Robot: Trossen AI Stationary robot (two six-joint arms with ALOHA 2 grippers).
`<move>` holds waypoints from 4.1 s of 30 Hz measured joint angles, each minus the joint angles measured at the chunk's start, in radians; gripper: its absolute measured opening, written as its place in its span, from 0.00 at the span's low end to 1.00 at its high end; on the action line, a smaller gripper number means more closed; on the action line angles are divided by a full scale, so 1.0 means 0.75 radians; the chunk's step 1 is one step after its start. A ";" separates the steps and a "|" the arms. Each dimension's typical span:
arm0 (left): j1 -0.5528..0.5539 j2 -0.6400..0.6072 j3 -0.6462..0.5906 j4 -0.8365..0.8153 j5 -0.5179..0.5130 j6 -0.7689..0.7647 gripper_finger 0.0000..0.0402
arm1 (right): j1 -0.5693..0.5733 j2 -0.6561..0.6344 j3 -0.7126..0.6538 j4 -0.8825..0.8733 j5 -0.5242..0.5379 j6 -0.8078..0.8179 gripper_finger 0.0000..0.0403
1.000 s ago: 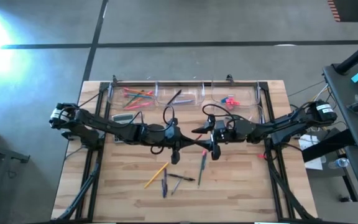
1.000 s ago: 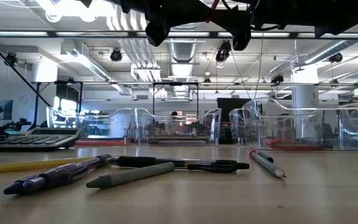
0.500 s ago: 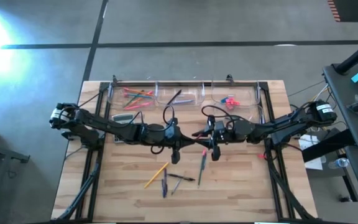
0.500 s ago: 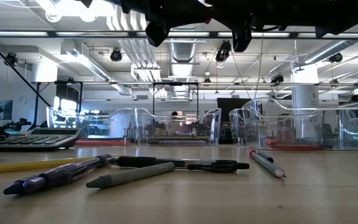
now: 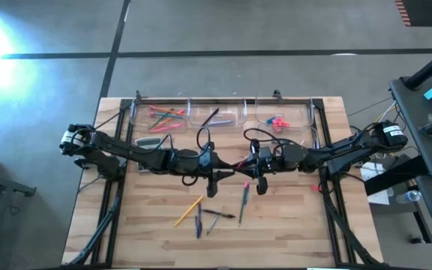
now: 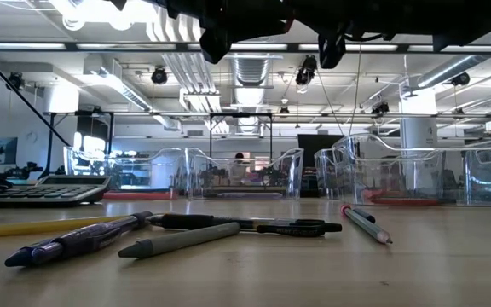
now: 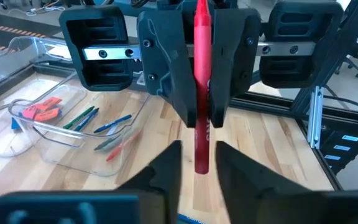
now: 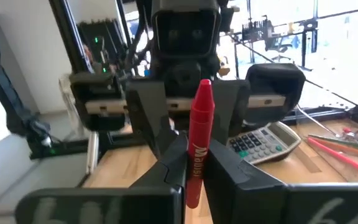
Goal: Sort crayons/erasers/pens/pencils in bins
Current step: Put the red crayon into the bottom transparent bin, then put the yellow pencil into the top left transparent bin
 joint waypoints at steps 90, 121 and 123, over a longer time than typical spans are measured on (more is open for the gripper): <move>-0.123 0.026 0.020 -0.962 0.099 -0.571 0.43 | -0.165 -0.811 -0.146 -1.046 0.374 -0.101 0.50; 0.469 -0.681 -0.718 -0.131 0.178 0.678 0.43 | -0.275 -0.514 -0.148 -0.451 0.456 -0.287 0.50; 0.470 -0.660 -0.710 -0.101 0.178 0.675 0.43 | -0.274 -0.503 -0.148 -0.461 0.455 -0.295 0.50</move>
